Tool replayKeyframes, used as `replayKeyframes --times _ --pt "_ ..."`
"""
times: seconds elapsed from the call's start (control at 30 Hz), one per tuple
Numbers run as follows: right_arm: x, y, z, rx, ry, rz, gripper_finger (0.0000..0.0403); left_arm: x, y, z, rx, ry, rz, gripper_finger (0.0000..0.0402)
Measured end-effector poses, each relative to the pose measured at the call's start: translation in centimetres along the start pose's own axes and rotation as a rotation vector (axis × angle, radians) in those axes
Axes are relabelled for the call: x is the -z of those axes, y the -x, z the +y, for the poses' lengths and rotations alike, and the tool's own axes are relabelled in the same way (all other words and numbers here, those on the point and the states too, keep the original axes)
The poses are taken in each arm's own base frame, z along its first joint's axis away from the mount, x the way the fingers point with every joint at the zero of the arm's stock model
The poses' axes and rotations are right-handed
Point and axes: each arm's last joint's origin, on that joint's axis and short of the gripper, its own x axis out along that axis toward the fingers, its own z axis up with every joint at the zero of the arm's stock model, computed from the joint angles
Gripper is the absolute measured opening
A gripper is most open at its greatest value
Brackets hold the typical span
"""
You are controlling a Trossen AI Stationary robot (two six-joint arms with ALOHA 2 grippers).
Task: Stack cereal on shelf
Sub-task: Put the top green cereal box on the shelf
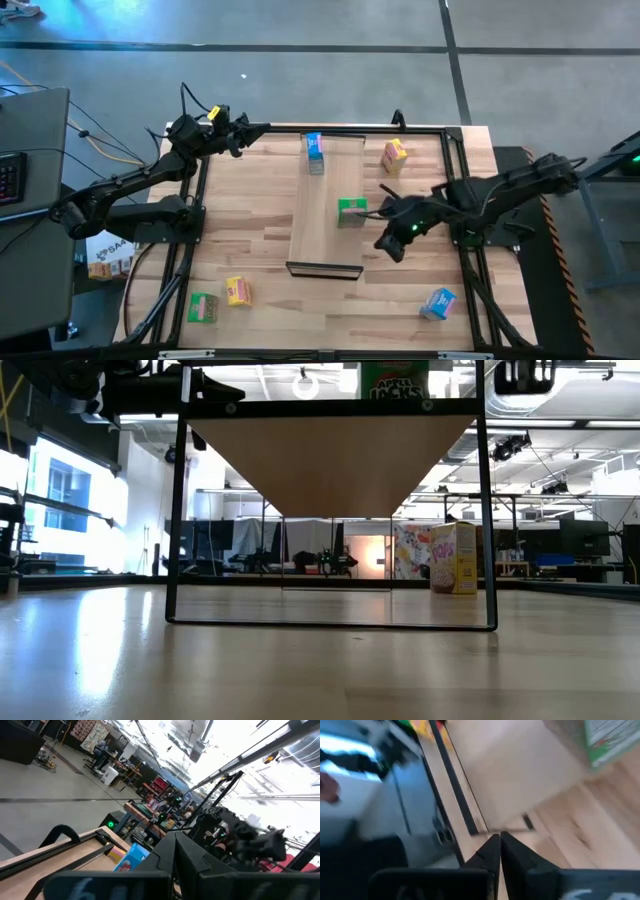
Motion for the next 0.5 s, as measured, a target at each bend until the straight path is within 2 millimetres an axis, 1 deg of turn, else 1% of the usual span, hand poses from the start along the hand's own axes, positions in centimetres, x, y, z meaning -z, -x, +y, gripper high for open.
replayKeyframes --times 0.07,0.13,0.2,0.27,0.4,0.5 --pt "0.5 -0.9 -0.4 -0.051 -0.033 -0.064 0.0016 0.0 0.0 0.0 0.0 0.0 0.0 0.0" --pt "0.9 -1.7 -0.9 -0.091 -0.054 -0.105 0.0014 0.0 0.0 0.0 0.0 0.0 0.0 0.0" --pt "1.2 -2.5 -1.8 -0.077 -0.067 -0.119 0.0004 0.0 0.0 0.0 0.0 0.0 0.0 0.0" --pt "1.4 -3.1 -2.6 -0.049 -0.08 -0.151 0.0004 0.0 0.0 0.0 0.0 0.0 0.0 0.0" --pt "1.2 -3.6 -3.8 0.005 -0.094 -0.203 0.0001 0.0 0.0 0.0 0.0 0.008 0.0 0.0" --pt "0.6 -3.4 -4.1 0.019 -0.08 -0.241 0.0001 0.0 0.0 0.0 0.0 0.009 0.0 0.0"
